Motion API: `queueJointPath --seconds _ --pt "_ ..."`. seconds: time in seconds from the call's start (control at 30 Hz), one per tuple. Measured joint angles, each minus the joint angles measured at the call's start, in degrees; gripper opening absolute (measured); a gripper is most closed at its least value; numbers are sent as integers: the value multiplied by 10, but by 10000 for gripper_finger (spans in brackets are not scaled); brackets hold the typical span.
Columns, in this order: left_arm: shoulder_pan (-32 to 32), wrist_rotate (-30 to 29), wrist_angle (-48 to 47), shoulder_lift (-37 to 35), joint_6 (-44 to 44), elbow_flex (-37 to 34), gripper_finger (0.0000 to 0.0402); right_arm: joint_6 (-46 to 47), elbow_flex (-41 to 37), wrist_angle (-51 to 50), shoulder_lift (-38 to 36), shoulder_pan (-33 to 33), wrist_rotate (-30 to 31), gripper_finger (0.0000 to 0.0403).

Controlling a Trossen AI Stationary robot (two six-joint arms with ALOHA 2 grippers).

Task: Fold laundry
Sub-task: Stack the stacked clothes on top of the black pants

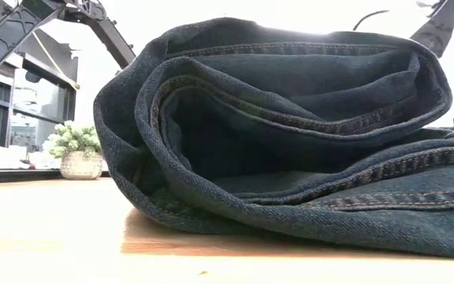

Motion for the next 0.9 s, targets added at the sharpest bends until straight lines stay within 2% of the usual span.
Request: queueJointPath --seconds 0.13,0.27,0.4,0.67,0.9 --pt "0 0 -1 0 -2 0 234 36 0 73 43 14 -2 124" --pt "0 0 -1 0 -5 0 234 81 0 98 83 29 35 124" --pt "0 -1 -1 0 -5 0 234 95 0 122 129 26 49 124" --pt "-8 -7 -3 0 -5 0 234 108 3 257 192 13 86 124" --pt "-40 -42 -1 0 23 0 221 58 38 217 196 -17 63 124"
